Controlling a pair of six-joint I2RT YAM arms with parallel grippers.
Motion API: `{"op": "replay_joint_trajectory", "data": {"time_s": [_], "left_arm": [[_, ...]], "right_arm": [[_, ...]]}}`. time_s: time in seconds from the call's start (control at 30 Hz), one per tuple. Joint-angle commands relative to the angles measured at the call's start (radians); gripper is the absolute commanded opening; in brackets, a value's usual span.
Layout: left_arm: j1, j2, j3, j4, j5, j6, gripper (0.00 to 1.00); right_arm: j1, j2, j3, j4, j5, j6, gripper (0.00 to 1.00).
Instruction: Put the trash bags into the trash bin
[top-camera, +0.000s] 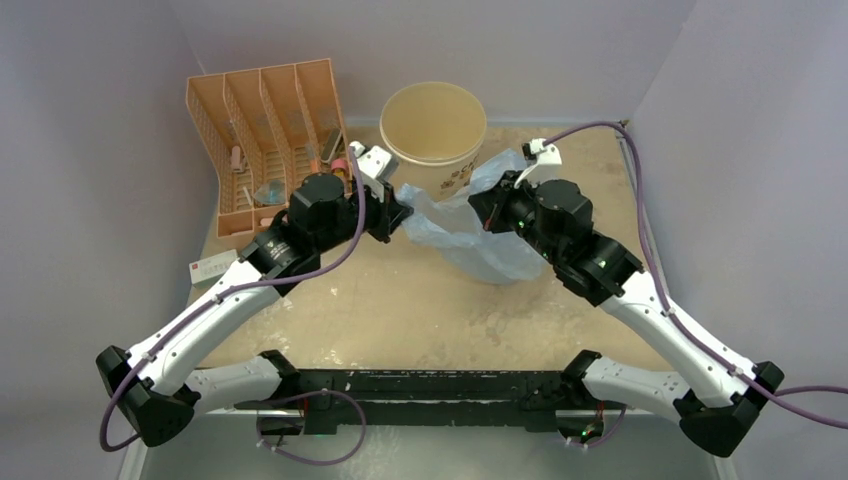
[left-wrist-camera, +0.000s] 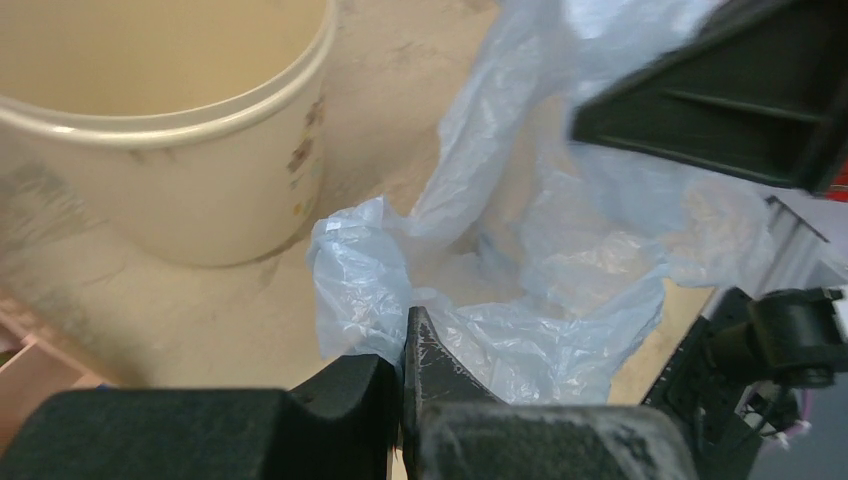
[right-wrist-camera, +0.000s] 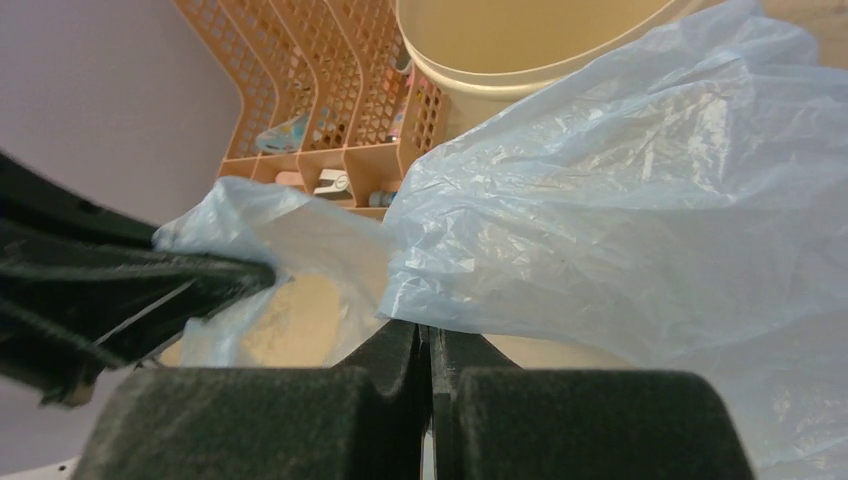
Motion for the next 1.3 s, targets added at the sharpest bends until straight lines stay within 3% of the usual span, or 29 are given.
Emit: {"op": "replay_joint_trajectory", "data": {"time_s": [0.0,0.17,0.47,0.6,0.77,0.9,1.13,1.27], "left_arm": [[0.084,-0.035,-0.005,0.001,0.003,-0.013,0.00],[0.100,-0.004,0.047,0.066,0.124,0.003,0.00],[0.101,0.251,0.383,0.120,0.416,0.041,0.00],[0.101,0.363,0.544,0.050,0.569,0.069,0.00],[0.101,0.262,0.304,0.120,0.536,0.019,0.00],[0.102,0.130,0.076,0.144,0.517,-0.034,0.00],[0.101,-0.031,-0.126,0.188,0.479,-0.120,0.00],[0.101,-0.095,-0.181,0.214,0.476,-0.139,0.00]], "right_arm": [[-0.001,-0.062,0.025,0.124,-0.045,0.009,0.00],[0.000,-0.062,0.038,0.131,-0.077,0.011,0.00],[0.000,-0.065,0.047,0.065,0.086,0.055,0.00],[-0.001,-0.118,0.021,0.055,0.177,0.102,0.00],[0.000,-0.202,-0.029,0.119,0.156,0.073,0.00],[-0.001,-0.214,-0.065,0.179,0.044,-0.004,0.00],[-0.001,-0.035,-0.026,0.214,-0.370,-0.098,0.00],[0.000,0.030,-0.042,0.308,-0.564,-0.070,0.01]]}}
